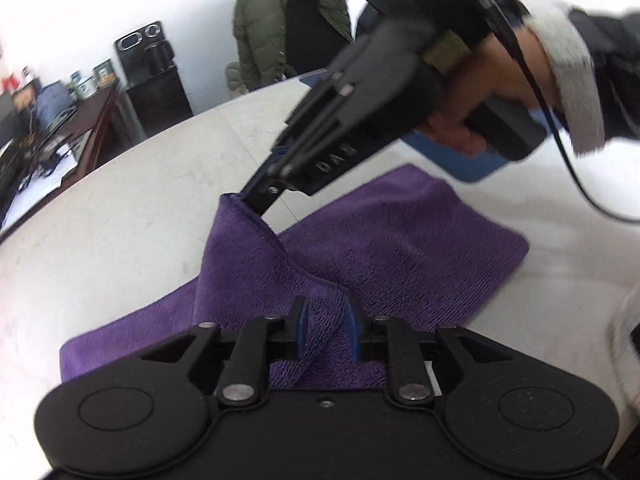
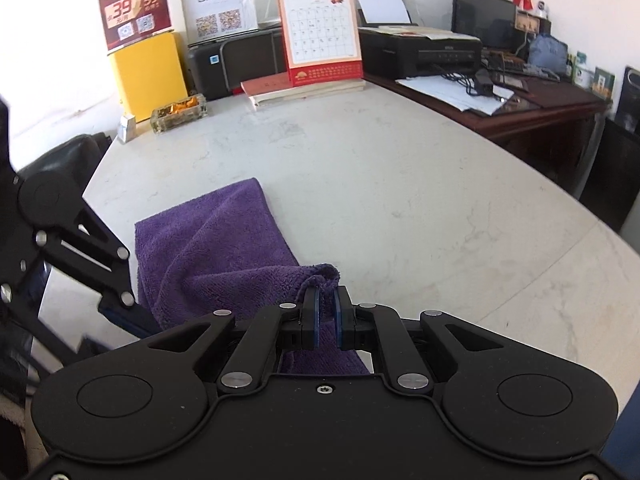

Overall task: Fold towel
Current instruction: 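Lift the held towel end with both grippers and fold it over the strip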

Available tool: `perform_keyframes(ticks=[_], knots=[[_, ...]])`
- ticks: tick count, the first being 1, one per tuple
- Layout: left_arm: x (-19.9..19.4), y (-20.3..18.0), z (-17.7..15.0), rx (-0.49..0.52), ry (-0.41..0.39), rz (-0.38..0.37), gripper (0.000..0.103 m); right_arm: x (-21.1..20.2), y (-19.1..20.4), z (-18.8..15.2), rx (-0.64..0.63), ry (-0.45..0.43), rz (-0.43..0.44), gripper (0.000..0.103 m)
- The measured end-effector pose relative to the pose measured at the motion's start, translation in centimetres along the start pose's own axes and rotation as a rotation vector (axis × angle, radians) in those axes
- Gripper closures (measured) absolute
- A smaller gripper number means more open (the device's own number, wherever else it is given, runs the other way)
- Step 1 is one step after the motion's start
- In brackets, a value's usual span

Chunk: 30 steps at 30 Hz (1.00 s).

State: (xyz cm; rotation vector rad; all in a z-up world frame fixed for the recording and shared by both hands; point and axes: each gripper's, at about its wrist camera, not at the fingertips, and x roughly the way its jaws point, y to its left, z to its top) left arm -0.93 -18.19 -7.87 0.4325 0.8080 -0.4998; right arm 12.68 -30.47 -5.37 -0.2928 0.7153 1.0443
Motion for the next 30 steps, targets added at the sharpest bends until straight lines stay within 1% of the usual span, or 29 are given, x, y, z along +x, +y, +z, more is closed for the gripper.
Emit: perform_keyframes(ticks=[3, 6, 7, 11, 12, 14, 15, 17, 22, 25, 27, 30], knots=[[1.4, -0.1, 0.0, 0.038, 0.018, -0.013, 0.084, 0.5, -0.5, -0.3, 0.026, 0.010, 0.007, 0.096], [2.4, -0.3, -0.1, 0.087, 0.039, -0.005, 0.083, 0.7, -0.7, -0.6, 0.054, 0.013, 0.016, 0.096], [2.4, -0.3, -0.2, 0.097, 0.035, -0.005, 0.083, 0.7, -0.8, -0.7, 0.064, 0.013, 0.019, 0.096], [2.7, 0.2, -0.2, 0.109, 0.037, -0.029, 0.083, 0.8, -0.7, -1.1, 0.094, 0.007, 0.020, 0.096], [2.8, 0.5, -0.1, 0.097, 0.040, -0.039, 0.085, 0.8, -0.7, -1.2, 0.101, 0.005, 0.020, 0.096], [2.9, 0.9, -0.1, 0.077, 0.042, -0.049, 0.094, 0.8, -0.7, -1.4, 0.115, 0.002, 0.021, 0.096], [2.7, 0.9, -0.1, 0.072, 0.042, -0.050, 0.095, 0.8, -0.6, -1.5, 0.123, 0.001, 0.021, 0.096], [2.5, 1.3, -0.1, 0.037, 0.037, -0.067, 0.099, 1.0, -1.5, -1.8, 0.145, -0.009, 0.019, 0.096], [0.7, 2.6, -0.1, -0.091, -0.010, -0.147, 0.099, 0.3, -1.4, -1.9, 0.164, -0.030, 0.020, 0.096], [-1.0, 3.9, -0.3, -0.195, -0.058, -0.214, 0.099, -0.3, -1.3, -1.7, 0.155, -0.043, 0.022, 0.096], [-2.6, 4.8, -0.5, -0.269, -0.105, -0.251, 0.099, -0.8, -1.1, -1.5, 0.146, -0.054, 0.024, 0.096], [-4.8, 5.8, -0.4, -0.341, -0.173, -0.300, 0.099, -1.9, -0.9, -0.9, 0.131, -0.080, 0.015, 0.096]])
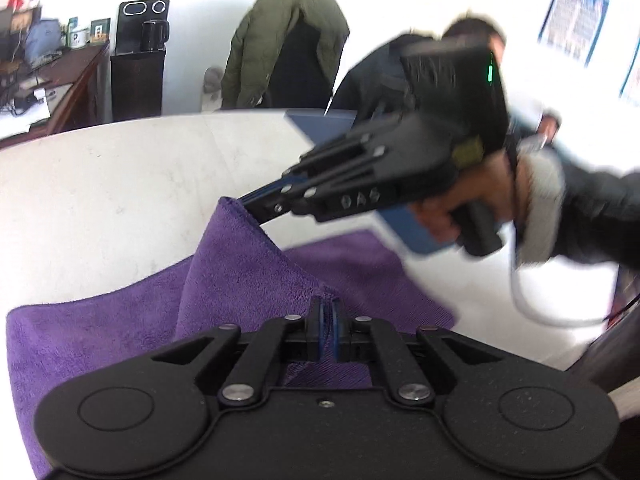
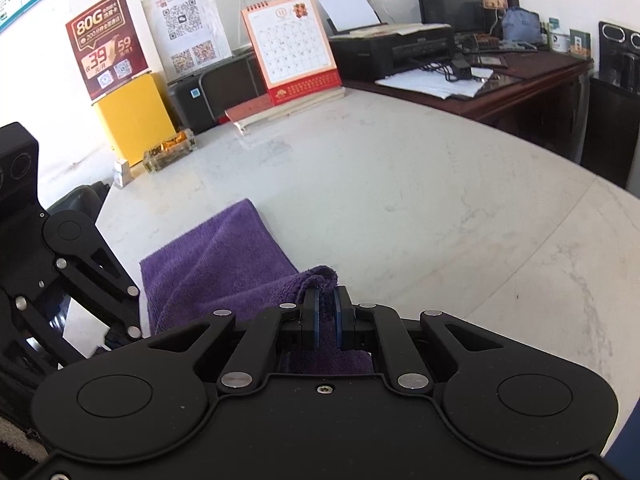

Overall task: Fold towel
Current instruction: 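Lift the held towel end with both grippers and fold it over the strip, then lower the folded end onto the towel and open both grippers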

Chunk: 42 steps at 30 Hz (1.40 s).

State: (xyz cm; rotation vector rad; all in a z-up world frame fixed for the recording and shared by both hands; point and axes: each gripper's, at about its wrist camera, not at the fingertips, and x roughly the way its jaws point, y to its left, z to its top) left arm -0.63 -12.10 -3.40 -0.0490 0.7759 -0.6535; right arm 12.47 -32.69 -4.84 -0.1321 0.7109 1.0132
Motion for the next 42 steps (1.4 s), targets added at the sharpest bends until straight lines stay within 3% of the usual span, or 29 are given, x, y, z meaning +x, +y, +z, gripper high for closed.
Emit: perform_keyframes(ticks=[8, 12, 24, 32, 38, 42], knots=[[-2.6, -1.5, 3.1, -0.002, -0.119, -0.106, 0.099, -3.6, 1.0, 1.5, -0.030, -0.076, -0.033, 0.096], [-1.2, -2.7, 3.8, 0.025, -0.106, -0.153, 0.099, -5.6, 1.1, 1.5, -0.036, -0.101, -0.058, 0.096], [4.1, -4.0, 3.8, 0.033, 0.018, -0.265, 0.099, -8.5, -0.9, -2.8, 0.060, -0.067, -0.137, 0.096], [3.2, -4.4, 5.9, 0.057, -0.063, -0.338, 0.098, -10.4, -1.5, -4.7, 0.114, -0.084, -0.179, 0.096], [8.3, -5.3, 4.3, 0.058, 0.057, -0.354, 0.098, -11.9, -2.1, -6.2, 0.155, -0.096, -0.211, 0.096], [11.0, -5.9, 3.0, 0.076, 0.125, -0.356, 0.098, -10.8, -2.7, -8.7, 0.175, -0.026, -0.246, 0.096]])
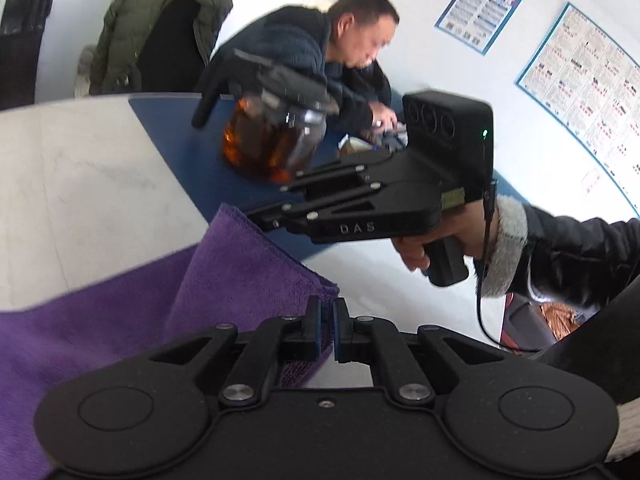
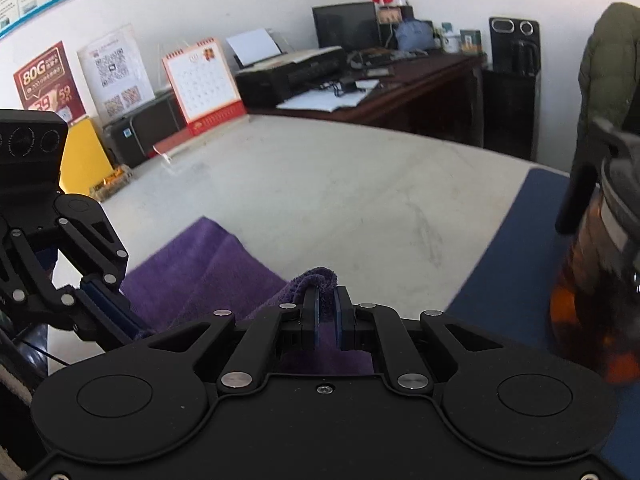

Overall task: Fold towel
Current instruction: 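Lower the folded end onto the towel and open both grippers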

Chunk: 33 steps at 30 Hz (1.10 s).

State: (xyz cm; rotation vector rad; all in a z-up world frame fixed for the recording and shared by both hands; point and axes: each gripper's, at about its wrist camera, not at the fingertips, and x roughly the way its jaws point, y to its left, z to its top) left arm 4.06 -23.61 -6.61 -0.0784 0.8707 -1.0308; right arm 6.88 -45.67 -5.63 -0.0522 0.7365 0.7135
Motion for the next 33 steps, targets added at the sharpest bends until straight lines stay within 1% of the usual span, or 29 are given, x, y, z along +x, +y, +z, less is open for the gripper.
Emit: perform_keyframes(ticks=[2, 6, 10, 12, 14, 18, 19, 20, 22, 25, 28, 30, 31, 32, 33], knots=[[1.1, 0.1, -0.3, 0.007, 0.028, 0.005, 0.098, 0.3, 0.0, -0.5, -0.015, 0.017, -0.014, 0.096], [2.6, -0.2, -0.9, 0.076, 0.090, 0.043, 0.098, 1.0, 0.1, -1.1, -0.075, 0.056, -0.052, 0.096], [3.6, -0.8, -1.8, 0.139, 0.129, 0.072, 0.098, 0.2, 0.5, -1.8, -0.055, 0.052, -0.085, 0.096], [4.1, -1.3, -2.1, 0.177, 0.148, 0.100, 0.098, -0.2, 0.7, -2.1, -0.042, 0.050, -0.102, 0.093], [4.4, -1.5, -2.2, 0.183, 0.150, 0.109, 0.095, -0.6, 0.9, -2.5, -0.030, 0.047, -0.119, 0.081], [4.7, -2.4, -2.3, 0.197, 0.126, 0.141, 0.089, -1.5, 1.4, -3.1, -0.005, 0.041, -0.152, 0.072], [4.8, -2.7, -2.4, 0.200, 0.120, 0.149, 0.085, -1.7, 1.5, -3.3, 0.001, 0.040, -0.160, 0.069], [4.8, -2.9, -2.4, 0.209, 0.115, 0.160, 0.082, -1.9, 1.6, -3.5, 0.008, 0.038, -0.168, 0.069], [4.9, -3.6, -2.6, 0.241, 0.108, 0.187, 0.082, -2.4, 1.8, -3.8, 0.020, 0.035, -0.185, 0.068], [4.7, -4.2, -2.7, 0.260, 0.113, 0.190, 0.081, -3.0, 2.1, -4.3, 0.039, 0.031, -0.209, 0.067], [3.7, -4.6, -2.6, 0.245, 0.113, 0.177, 0.081, -3.6, 2.5, -4.8, 0.057, 0.027, -0.234, 0.066], [2.3, -4.7, -2.5, 0.229, 0.107, 0.185, 0.081, -4.1, 2.7, -5.2, 0.070, 0.024, -0.251, 0.065], [1.3, -4.6, -2.5, 0.227, 0.099, 0.206, 0.080, -4.3, 2.8, -5.3, 0.076, 0.022, -0.259, 0.065], [0.4, -4.4, -2.7, 0.230, 0.093, 0.237, 0.076, -4.1, 1.1, -5.2, 0.090, 0.033, -0.243, 0.065], [-0.5, -4.1, -2.8, 0.231, 0.088, 0.273, 0.075, -4.0, 1.1, -5.2, 0.107, 0.038, -0.235, 0.065]])
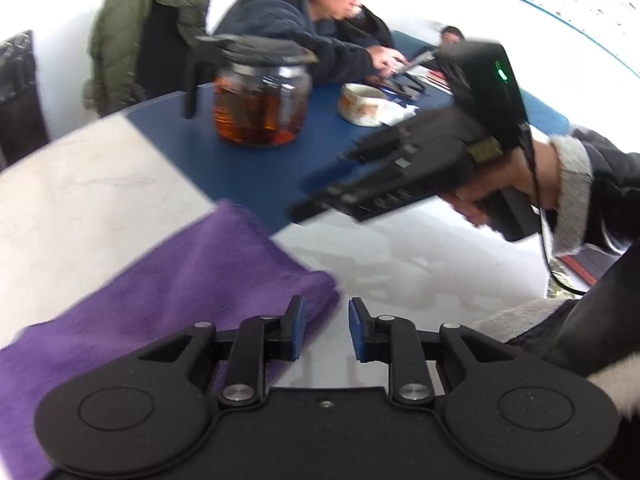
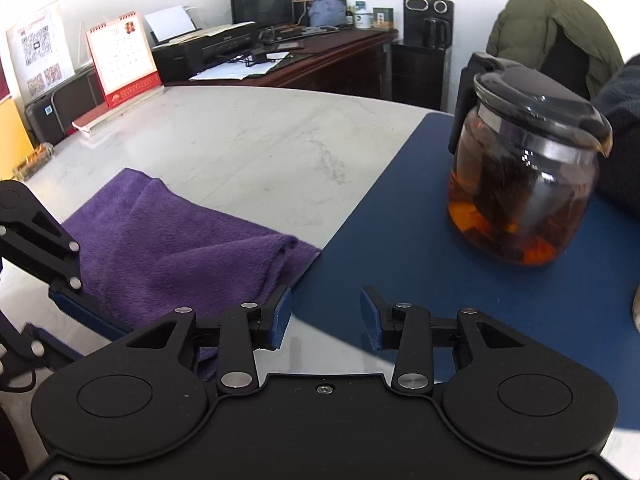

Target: Fold towel

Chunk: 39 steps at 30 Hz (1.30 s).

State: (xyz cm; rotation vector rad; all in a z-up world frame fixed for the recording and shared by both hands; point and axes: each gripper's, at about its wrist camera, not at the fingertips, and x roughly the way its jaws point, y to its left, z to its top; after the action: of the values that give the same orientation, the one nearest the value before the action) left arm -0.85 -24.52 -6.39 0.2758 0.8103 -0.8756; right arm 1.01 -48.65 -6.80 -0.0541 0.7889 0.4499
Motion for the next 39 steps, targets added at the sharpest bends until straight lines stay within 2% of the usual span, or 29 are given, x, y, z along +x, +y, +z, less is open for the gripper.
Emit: perform_keyframes(ticks=[3, 6, 9, 13, 18, 21, 27, 31, 33, 36, 39], knots=[[-1.9, 3.9, -1.7, -0.070, 0.035, 0.158, 0.074, 0.6, 1.7, -0.5, -0.008, 0.044, -0.004, 0.065], [-2.4, 7.7, -3.4, -0.119, 0.051, 0.251, 0.074, 1.8, 3.8, -0.5, -0.063, 0.074, -0.032, 0.065], [-2.2, 10.1, -5.0, -0.132, 0.079, 0.269, 0.074, 2.8, 5.9, -0.2, -0.104, 0.101, -0.068, 0.065], [-2.3, 11.4, -6.9, -0.094, 0.078, 0.237, 0.073, 3.8, 8.4, 0.4, -0.100, 0.125, -0.080, 0.065], [-4.4, 12.9, -9.2, -0.042, 0.049, 0.174, 0.072, 5.1, 11.4, 1.1, -0.090, 0.154, -0.092, 0.066], [-6.1, 14.3, -11.0, -0.028, 0.058, 0.165, 0.072, 5.8, 13.2, 1.5, -0.084, 0.171, -0.099, 0.066], [-10.6, 18.0, -14.6, -0.085, 0.100, 0.226, 0.067, 7.2, 16.8, 2.5, -0.072, 0.202, -0.100, 0.065], [-11.9, 18.4, -14.6, -0.120, 0.126, 0.302, 0.068, 7.4, 18.7, 3.5, -0.061, 0.204, -0.046, 0.065], [-12.2, 18.1, -14.2, -0.141, 0.115, 0.315, 0.068, 7.5, 19.7, 4.0, -0.056, 0.205, -0.018, 0.065], [-12.1, 17.7, -13.5, -0.172, 0.113, 0.321, 0.067, 6.4, 17.4, 5.4, 0.062, 0.139, 0.024, 0.064], [-11.5, 17.4, -13.5, -0.158, 0.154, 0.316, 0.067, 6.7, 14.7, 6.2, 0.182, 0.112, 0.068, 0.063]])
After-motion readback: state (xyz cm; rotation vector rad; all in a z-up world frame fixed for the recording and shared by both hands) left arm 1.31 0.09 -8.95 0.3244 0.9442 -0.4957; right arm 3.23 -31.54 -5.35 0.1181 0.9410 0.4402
